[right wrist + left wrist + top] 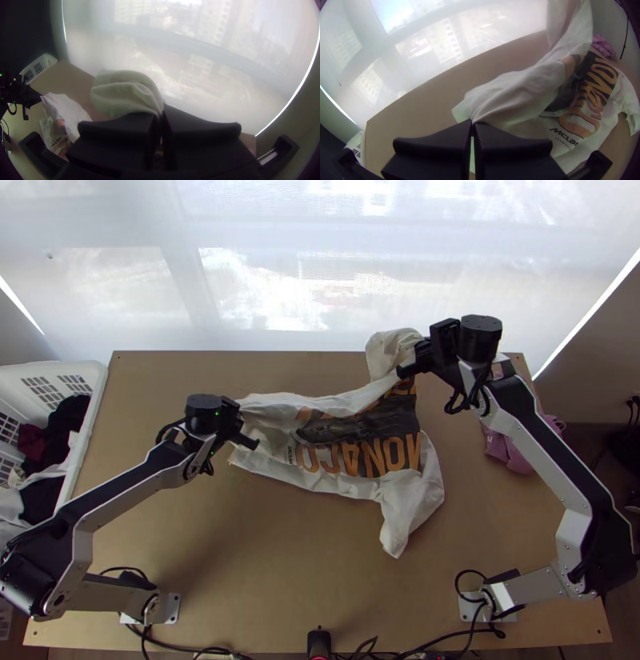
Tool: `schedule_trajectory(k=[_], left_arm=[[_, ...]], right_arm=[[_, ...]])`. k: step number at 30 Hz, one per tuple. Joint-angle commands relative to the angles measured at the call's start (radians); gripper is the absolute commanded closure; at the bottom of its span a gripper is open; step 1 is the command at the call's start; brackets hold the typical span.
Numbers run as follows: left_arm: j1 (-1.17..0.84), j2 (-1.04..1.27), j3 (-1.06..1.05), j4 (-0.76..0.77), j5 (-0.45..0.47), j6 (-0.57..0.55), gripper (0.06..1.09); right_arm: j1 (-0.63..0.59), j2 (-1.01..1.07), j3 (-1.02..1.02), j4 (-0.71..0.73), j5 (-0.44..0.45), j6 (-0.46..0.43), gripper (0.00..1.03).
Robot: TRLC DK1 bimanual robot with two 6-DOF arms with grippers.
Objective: Fold the t-shirt
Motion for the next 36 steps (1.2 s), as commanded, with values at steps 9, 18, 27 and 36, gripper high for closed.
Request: schedule_trajectory(k=[9,18,27,36], left_arm=[[-0.352,-0.177,-0.198,-0.083,-0.014,-0.118,1.05],[-0.421,-0.162,-0.225,-0.220,0.029,-0.136,0.81],[-0.183,-0.009,0.068,-0.355,0.086,-0.191,0.24],[0.028,0.306,0.556,-0.625,0.247,-0.205,0.21]], right_arm=[[-0.044,-0.261,-0.294,-0.029,-0.020,0.060,1.00],[-0.076,-0.401,-0.412,-0.052,-0.025,0.060,1.00],[-0.076,-0.428,-0.412,-0.064,-0.025,0.060,1.00],[-0.078,-0.439,-0.414,-0.065,-0.025,0.046,1.00]])
